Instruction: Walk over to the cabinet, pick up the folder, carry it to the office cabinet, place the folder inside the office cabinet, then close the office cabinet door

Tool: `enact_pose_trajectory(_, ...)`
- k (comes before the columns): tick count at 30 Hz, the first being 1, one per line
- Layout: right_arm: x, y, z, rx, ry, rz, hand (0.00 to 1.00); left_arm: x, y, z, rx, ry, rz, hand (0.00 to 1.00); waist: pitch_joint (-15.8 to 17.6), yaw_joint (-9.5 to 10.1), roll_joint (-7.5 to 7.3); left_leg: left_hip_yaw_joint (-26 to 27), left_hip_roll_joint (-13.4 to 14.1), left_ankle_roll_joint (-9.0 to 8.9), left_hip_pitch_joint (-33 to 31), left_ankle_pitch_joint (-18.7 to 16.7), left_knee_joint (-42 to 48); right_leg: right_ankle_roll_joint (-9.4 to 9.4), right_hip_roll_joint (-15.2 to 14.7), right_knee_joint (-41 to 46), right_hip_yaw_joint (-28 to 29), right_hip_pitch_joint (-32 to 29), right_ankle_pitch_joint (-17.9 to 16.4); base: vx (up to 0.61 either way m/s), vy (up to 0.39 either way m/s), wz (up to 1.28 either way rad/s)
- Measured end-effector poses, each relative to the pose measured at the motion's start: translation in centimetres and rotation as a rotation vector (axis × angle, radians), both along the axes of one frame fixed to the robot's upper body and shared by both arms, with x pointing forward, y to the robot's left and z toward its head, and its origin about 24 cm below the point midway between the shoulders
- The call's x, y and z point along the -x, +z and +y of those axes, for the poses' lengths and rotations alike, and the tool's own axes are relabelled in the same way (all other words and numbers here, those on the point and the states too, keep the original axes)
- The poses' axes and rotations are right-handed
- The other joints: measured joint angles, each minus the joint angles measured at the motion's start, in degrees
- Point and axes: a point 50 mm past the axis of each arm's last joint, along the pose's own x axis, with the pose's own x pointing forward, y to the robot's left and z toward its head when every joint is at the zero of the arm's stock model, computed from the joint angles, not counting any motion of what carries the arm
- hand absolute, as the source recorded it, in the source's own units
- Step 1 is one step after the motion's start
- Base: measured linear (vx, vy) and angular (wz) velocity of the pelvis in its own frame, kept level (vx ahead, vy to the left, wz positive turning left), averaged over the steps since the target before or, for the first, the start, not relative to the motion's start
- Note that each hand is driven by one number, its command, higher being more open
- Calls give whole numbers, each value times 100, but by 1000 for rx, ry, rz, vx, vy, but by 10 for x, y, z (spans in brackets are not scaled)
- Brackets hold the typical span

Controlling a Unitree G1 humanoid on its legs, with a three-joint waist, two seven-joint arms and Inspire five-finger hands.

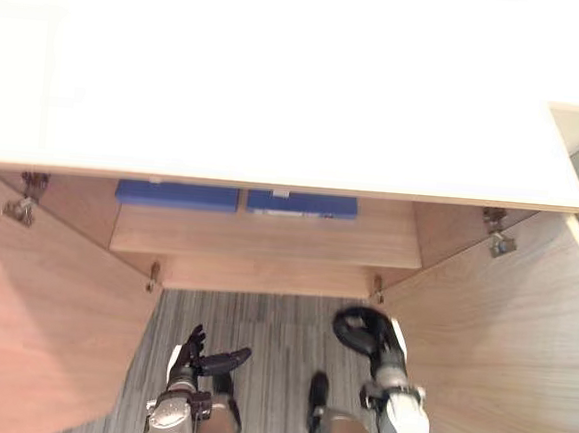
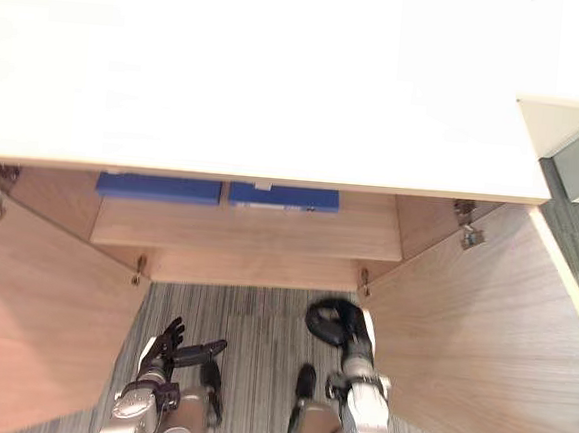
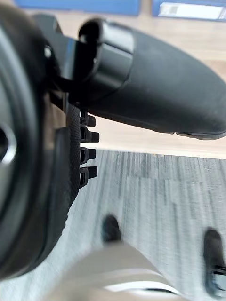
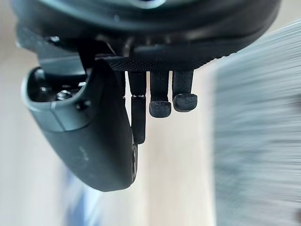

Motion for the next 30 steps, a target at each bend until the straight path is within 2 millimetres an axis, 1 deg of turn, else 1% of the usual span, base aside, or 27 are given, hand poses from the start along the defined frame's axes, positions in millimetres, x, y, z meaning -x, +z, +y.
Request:
enact_pose_trajectory(1,19,-9,-6,1,-52,76,100,3,-1,3,-1,16,10,100,-81,-23,5,113,-17,-28,218,26,-161,3,14,-46,98,113,6,67,18,-51)
enact_pose_trajectory(2,33,-13,-11,-4,-105,123,100,7,-4,4,4,30,27,100,-182,-47,12,208,-39,-56,423,71,-343,3,26,-75,165,200,6,40,15,-41)
enact_pose_trajectory(4,47,-17,-15,-15,-160,165,100,13,-8,2,11,35,55,100,-319,-59,18,367,-72,-82,677,145,-587,3,39,-90,295,264,6,20,20,-38)
enact_pose_trajectory(5,54,-19,-16,-25,-190,180,100,18,-11,0,21,39,77,100,-409,-115,24,455,-107,-95,849,216,-778,1,38,-103,377,308,7,13,24,-36)
enact_pose_trajectory(7,59,-20,-17,-33,-229,191,100,24,-15,-6,41,43,103,100,-445,-133,29,636,-153,-118,1142,305,-1073,-3,65,-137,515,392,22,-25,22,-43)
enact_pose_trajectory(9,61,-20,-17,-46,-267,189,100,27,-18,-14,62,44,115,100,-460,-132,28,789,-190,-160,1349,366,-1293,-3,100,-161,642,427,42,-64,11,-40)
enact_pose_trajectory(11,64,-21,-18,-58,-318,190,100,36,-22,-19,72,33,153,100,-525,-129,42,957,-197,-180,1441,354,-1313,-4,139,-163,789,422,53,-50,-6,-33)
enact_pose_trajectory(13,65,-19,-22,-57,-359,178,100,42,-24,-19,73,38,174,100,-555,-134,70,1059,-195,-205,1532,316,-1313,-6,162,-162,884,453,52,-21,-8,-31)
enact_pose_trajectory(15,66,-15,-30,-51,-417,153,100,46,-24,-16,73,58,182,100,-565,-122,104,1218,-190,-228,1627,280,-1310,-25,201,-161,1012,467,49,-6,-13,-40)
enact_pose_trajectory(17,58,-5,-44,-25,-485,76,100,55,-27,-15,76,81,210,100,-547,-131,152,1516,-151,-295,1749,199,-1305,-58,287,-162,1294,422,80,-12,-22,-76)
enact_pose_trajectory(18,49,4,-52,-8,-521,15,100,60,-28,-13,79,107,220,100,-536,-125,156,1768,-134,-332,1753,137,-1257,-56,361,-149,1548,298,143,-8,-25,-93)
enact_pose_trajectory(19,41,10,-56,3,-531,-23,100,62,-28,-11,78,121,222,100,-527,-124,167,1907,-105,-344,1715,82,-1169,-61,396,-145,1688,226,183,-1,-28,-113)
enact_pose_trajectory(20,28,22,-62,31,-545,-96,100,63,-28,-10,79,139,221,100,-512,-117,159,2139,-4,-325,1562,-50,-875,-84,451,-159,1849,72,292,7,-58,-91)
enact_pose_trajectory(21,21,31,-67,52,-570,-151,100,63,-28,-7,76,157,216,100,-506,-127,133,2275,102,-294,1379,-149,-581,-121,474,-190,1845,-61,376,0,-99,-89)
enact_pose_trajectory(22,16,40,-72,69,-610,-193,100,58,-26,-8,86,184,194,100,-501,-119,175,2407,315,-224,1140,-224,-312,-399,501,-336,1595,-170,535,5,-126,-51)
enact_pose_trajectory(23,14,41,-73,75,-621,-202,100,55,-24,-7,89,201,176,100,-441,-115,236,2455,435,-186,1062,-249,-185,-623,509,-254,1205,-227,401,48,-183,-48)
enact_pose_trajectory(24,10,47,-77,92,-645,-226,100,49,-22,-9,94,220,151,100,-328,-64,243,2526,608,-202,1062,-284,8,-886,400,433,411,-491,1,72,-133,-32)
enact_pose_trajectory(25,10,51,-81,112,-670,-243,100,49,-21,-8,94,238,143,100,-284,-80,232,2542,693,-324,1127,-379,197,-613,272,846,-57,-540,-53,105,-152,-41)
enact_pose_trajectory(26,10,60,-87,142,-698,-284,100,52,-21,-7,96,257,141,100,-312,-58,276,2550,830,-461,1146,-477,323,-462,385,790,-115,-442,-144,103,-145,-37)
enact_pose_trajectory(27,5,70,-93,167,-718,-340,100,50,-21,-9,101,246,138,100,-345,-23,321,2569,919,-489,1144,-475,323,-422,510,554,-85,-379,-99,106,-208,-35)
enact_pose_trajectory(28,3,77,-97,184,-728,-374,100,47,-20,-9,98,235,132,100,-367,-22,358,2542,955,-475,1122,-449,278,-451,584,409,-81,-353,-41,72,-183,-21)
enact_pose_trajectory(29,3,79,-98,200,-717,-379,100,45,-20,-9,96,229,126,100,-389,-14,392,2526,970,-463,1119,-407,238,-466,621,326,-84,-323,-6,46,-137,-6)
enact_pose_trajectory(30,5,79,-98,207,-704,-375,100,40,-19,-11,96,216,116,100,-384,17,385,2501,974,-441,1140,-317,142,-490,673,220,-97,-261,40,31,-101,1)
